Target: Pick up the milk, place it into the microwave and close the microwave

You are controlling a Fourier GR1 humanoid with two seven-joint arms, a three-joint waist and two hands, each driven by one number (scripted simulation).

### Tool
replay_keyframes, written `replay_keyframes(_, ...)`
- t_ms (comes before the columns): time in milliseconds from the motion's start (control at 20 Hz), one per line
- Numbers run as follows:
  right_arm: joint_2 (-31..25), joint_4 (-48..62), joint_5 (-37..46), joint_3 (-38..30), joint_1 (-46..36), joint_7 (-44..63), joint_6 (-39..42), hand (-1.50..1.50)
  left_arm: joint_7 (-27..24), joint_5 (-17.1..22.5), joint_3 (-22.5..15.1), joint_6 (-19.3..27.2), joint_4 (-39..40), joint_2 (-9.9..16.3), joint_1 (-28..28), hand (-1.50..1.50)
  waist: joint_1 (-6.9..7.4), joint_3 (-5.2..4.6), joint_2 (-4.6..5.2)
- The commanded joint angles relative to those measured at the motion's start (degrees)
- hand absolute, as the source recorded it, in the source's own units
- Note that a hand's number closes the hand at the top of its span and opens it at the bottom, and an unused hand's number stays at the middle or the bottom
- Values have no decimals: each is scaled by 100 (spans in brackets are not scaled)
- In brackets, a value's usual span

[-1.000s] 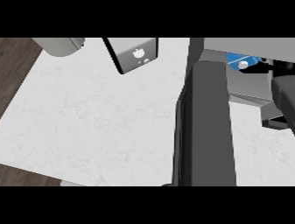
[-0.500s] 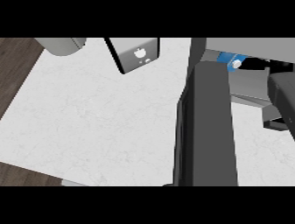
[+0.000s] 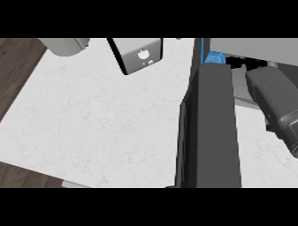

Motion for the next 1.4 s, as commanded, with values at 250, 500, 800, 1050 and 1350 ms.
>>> replay_keyframes(250, 585, -66, 2, -29, -502, 439, -553, -150, 145, -17, -37, -39, 199, 155, -68, -150, -56, -8, -88)
replay_keyframes(500, 664, -152, -21, -107, -556, 375, -739, -150, 6, -265, -262, -185, 384, -112, -28, -150, -154, -17, -107)
replay_keyframes(800, 504, -282, -176, -330, -321, 52, -818, -150, 28, -369, -414, -266, 430, -229, 68, -150, -412, -10, -179)
replay_keyframes(1050, 277, -195, -44, -222, -22, -115, -543, -150, -145, -756, -570, -366, 336, -544, 243, -150, -533, -15, -242)
replay_keyframes(1350, 319, -219, -232, -392, 217, -369, -20, -150, -324, -1065, -984, -648, 497, -795, 150, -150, -710, -16, -296)
